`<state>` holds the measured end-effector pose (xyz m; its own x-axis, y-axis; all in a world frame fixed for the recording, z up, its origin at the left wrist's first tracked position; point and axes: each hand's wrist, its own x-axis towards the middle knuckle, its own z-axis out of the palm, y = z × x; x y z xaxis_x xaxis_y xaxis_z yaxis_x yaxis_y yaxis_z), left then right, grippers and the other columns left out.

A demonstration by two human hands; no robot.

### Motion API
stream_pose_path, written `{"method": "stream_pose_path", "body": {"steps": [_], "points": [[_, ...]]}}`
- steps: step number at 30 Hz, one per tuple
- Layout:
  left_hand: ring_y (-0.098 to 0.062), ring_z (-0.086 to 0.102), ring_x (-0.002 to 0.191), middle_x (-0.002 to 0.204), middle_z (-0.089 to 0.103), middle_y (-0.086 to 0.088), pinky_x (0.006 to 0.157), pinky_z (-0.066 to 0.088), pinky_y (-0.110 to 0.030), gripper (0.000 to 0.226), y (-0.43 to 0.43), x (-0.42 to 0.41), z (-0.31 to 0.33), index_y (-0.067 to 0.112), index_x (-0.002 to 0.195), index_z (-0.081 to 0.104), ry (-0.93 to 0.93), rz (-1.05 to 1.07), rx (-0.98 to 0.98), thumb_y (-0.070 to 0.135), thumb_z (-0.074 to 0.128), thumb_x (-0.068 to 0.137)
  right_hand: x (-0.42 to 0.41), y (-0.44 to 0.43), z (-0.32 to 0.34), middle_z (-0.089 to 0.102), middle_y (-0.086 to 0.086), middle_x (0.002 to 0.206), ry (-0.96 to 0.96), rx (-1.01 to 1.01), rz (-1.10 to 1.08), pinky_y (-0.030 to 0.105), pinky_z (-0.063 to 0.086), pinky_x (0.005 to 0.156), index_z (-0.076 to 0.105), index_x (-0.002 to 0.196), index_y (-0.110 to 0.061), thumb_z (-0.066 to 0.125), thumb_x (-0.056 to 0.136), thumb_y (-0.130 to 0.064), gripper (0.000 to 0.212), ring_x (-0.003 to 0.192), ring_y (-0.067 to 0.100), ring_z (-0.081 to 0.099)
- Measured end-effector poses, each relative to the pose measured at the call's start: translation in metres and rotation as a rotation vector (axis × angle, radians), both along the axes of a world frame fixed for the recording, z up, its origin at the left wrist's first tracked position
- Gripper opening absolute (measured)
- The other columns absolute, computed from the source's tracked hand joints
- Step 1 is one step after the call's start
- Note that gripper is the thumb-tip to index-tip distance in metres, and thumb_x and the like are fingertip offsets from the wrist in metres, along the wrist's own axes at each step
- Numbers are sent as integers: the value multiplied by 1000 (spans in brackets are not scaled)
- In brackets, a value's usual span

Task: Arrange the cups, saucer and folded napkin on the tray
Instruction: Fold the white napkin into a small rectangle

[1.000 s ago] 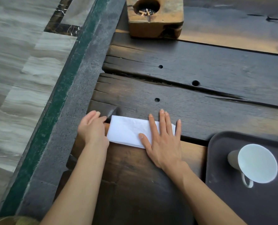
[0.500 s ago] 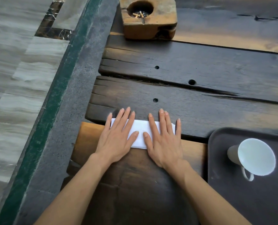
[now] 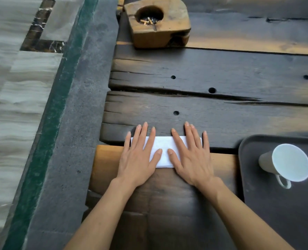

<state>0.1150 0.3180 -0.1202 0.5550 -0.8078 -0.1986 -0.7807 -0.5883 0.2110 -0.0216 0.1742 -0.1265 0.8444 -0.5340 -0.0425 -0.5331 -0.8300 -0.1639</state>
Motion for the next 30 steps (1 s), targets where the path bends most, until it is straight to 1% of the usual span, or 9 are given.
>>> {"method": "stream_pose_path", "body": {"steps": [2,3,6,10,16,22,25,27,30], "points": [[-24,2,159,172,3,-10,128,1,-39,77,5,-2,9,14,163,12,100,91,-60,57,31,102,-1,1,2,23,19,163,-76,42,-55,54,19,121,40,153,-22,43,96,-55,66,150,35,23],[-25,6,158,172,7,-11,127,7,-38,77,9,-5,15,12,163,15,145,163,-100,53,40,102,-2,1,4,27,21,161,-130,66,-114,53,23,119,42,151,-18,48,95,-52,66,147,37,27],[-27,43,135,152,43,-10,112,37,-38,70,23,-13,35,9,154,39,186,438,-255,34,66,94,-7,3,17,48,19,141,-297,132,-415,50,37,101,50,142,-11,61,90,-40,61,125,38,45],[-27,63,114,125,68,-5,96,42,-34,51,21,-7,47,12,133,58,430,773,-260,32,74,88,-10,1,32,61,14,117,-309,378,-670,44,40,96,54,129,-8,66,90,-35,49,111,36,54],[-30,63,119,119,75,-6,99,48,-38,52,11,10,54,8,129,60,480,859,-159,34,75,87,-6,-3,44,68,7,119,-93,539,-737,37,44,91,56,122,-11,63,88,-40,45,114,31,60],[-32,65,114,115,75,-7,98,52,-41,42,8,17,51,14,118,67,558,899,-154,36,76,84,-9,-11,47,73,-6,103,-180,702,-863,37,49,92,58,119,-21,61,88,-28,33,105,22,65],[-29,70,97,92,77,0,90,57,-45,11,7,20,53,22,79,71,656,915,-207,30,74,87,-12,-14,47,72,-13,88,-243,765,-894,43,54,90,63,111,-25,65,83,-28,29,95,17,68],[-26,71,88,81,76,2,86,59,-46,24,6,20,55,24,65,67,699,912,-234,26,72,88,-13,-15,49,74,-12,83,-276,800,-906,46,57,87,65,103,-28,66,79,-30,23,90,16,70],[-25,70,93,89,74,0,91,58,-50,12,8,18,57,22,81,66,780,954,-320,24,71,92,-14,-16,54,76,-11,79,-301,877,-900,46,58,86,72,98,-24,65,73,-36,29,87,14,72]]}}
